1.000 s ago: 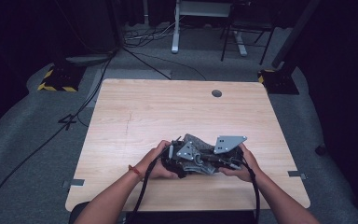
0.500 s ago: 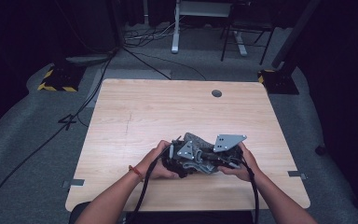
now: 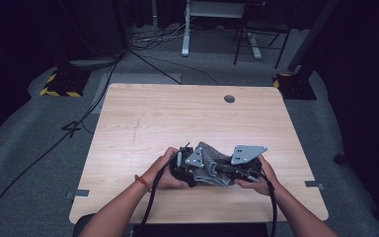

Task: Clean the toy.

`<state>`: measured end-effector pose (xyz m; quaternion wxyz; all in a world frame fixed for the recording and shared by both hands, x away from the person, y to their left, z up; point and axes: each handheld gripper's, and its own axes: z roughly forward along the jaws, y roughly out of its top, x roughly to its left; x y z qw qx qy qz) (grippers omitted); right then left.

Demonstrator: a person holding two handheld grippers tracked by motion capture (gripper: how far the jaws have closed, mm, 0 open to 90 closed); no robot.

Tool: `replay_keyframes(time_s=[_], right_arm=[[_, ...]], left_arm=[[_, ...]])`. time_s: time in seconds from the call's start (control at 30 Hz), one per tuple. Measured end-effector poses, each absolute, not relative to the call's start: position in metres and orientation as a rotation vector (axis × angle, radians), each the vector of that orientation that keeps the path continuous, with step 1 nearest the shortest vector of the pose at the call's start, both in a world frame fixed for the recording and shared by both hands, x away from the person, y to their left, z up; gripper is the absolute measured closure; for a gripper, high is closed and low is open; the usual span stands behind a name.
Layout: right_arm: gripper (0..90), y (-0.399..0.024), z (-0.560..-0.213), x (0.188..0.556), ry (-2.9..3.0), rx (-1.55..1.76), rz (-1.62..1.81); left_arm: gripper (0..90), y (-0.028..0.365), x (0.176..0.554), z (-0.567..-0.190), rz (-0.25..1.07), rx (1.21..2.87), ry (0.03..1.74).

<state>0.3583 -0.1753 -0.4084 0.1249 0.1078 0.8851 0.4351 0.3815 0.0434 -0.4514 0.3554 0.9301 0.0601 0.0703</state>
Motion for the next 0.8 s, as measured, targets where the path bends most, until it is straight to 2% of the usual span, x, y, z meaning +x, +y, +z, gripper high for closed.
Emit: replay_keyframes(time_s=[0.2,0.5,0.8], right_arm=[[78.4,-0.158,-0.411,0.359,2.589,0.271,1.240],[78.4,-0.187,-0.416,0.369,2.568,0.385,1.227],[78.4,-0.196,-0.427,0.375,2.609,0.441,1.230]], left_arm=[[34.0,0.042,0.380,-0.454,0.184,2.423,0.162],[34.0,0.048,0.380,-0.448,0.190,2.392,0.156],[34.0,0.054,0.382,-0.442,0.181,2.325,0.167]])
